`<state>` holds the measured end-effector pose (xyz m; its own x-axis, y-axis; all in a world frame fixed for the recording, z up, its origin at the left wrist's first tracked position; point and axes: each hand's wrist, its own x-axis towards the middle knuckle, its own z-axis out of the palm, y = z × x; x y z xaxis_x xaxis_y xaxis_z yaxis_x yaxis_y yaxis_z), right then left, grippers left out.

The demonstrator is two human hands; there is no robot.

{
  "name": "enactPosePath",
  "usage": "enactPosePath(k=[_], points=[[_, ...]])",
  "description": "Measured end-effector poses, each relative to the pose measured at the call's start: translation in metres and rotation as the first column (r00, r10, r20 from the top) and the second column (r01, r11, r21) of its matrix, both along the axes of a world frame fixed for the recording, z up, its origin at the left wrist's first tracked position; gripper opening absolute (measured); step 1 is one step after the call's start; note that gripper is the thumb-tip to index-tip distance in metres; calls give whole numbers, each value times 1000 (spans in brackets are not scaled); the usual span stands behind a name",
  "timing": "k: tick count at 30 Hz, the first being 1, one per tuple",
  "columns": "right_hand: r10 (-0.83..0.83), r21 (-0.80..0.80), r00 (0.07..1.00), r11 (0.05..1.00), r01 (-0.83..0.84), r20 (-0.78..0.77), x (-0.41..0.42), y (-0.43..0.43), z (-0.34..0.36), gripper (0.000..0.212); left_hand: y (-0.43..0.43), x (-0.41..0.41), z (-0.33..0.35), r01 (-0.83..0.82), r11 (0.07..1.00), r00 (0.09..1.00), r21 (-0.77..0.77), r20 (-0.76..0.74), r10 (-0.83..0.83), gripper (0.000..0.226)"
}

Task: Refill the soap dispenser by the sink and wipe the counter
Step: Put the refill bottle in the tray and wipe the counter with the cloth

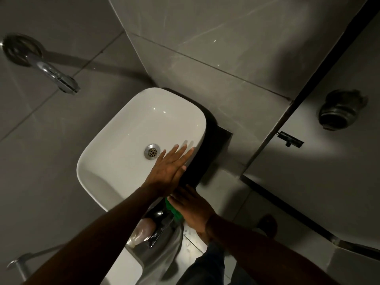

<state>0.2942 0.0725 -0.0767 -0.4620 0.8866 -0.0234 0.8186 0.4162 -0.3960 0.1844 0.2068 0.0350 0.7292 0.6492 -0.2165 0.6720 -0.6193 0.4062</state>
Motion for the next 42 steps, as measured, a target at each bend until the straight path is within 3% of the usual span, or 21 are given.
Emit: enactPosePath(k=[5, 9, 14, 17, 20, 24, 27, 31, 36, 39, 42], points=[[-57, -97, 998, 993, 60, 34, -5, 7, 6, 79, 1, 1, 3, -3, 1000, 1000, 4, -17, 3, 61], [105, -55, 992, 993, -102, 73, -21, -5, 4, 73, -1, 1, 3, -5, 1000, 1000, 18, -24, 6, 61], [274, 51, 952, 958, -283, 136, 16, -21, 0, 74, -2, 1, 3, -4, 1000, 1000, 28, -23, 5, 60], [209, -21, 969, 978, -208, 129, 33, -14, 3, 83, -2, 0, 2, -7, 1000, 1000, 26, -26, 8, 60], [150, -65, 986, 987, -145, 78, 13, 3, 10, 73, -2, 1, 1, -11, 1000, 1000, 24, -27, 12, 61], [216, -68, 967, 976, -208, 136, -9, -3, 10, 62, -3, 1, 0, -21, 999, 999, 29, -34, 22, 61], [281, 16, 952, 958, -285, 125, 17, -10, 4, 66, -1, 2, -2, -17, 999, 999, 28, -31, 18, 61], [125, 43, 983, 990, -132, 132, 71, 18, 11, 78, 0, 1, -4, -14, 1000, 1000, 28, -16, 15, 60], [-40, -40, 985, 998, 47, 165, 76, 51, 22, 71, 0, 2, -4, -8, 999, 999, 40, -31, 9, 63], [18, -47, 984, 999, -10, 177, 69, 37, 13, 80, -1, 3, -2, -16, 1000, 999, 23, -36, 16, 64], [115, -11, 979, 993, -115, 168, 93, 34, 9, 76, 0, 4, -1, -10, 1000, 999, 23, -42, 11, 64]])
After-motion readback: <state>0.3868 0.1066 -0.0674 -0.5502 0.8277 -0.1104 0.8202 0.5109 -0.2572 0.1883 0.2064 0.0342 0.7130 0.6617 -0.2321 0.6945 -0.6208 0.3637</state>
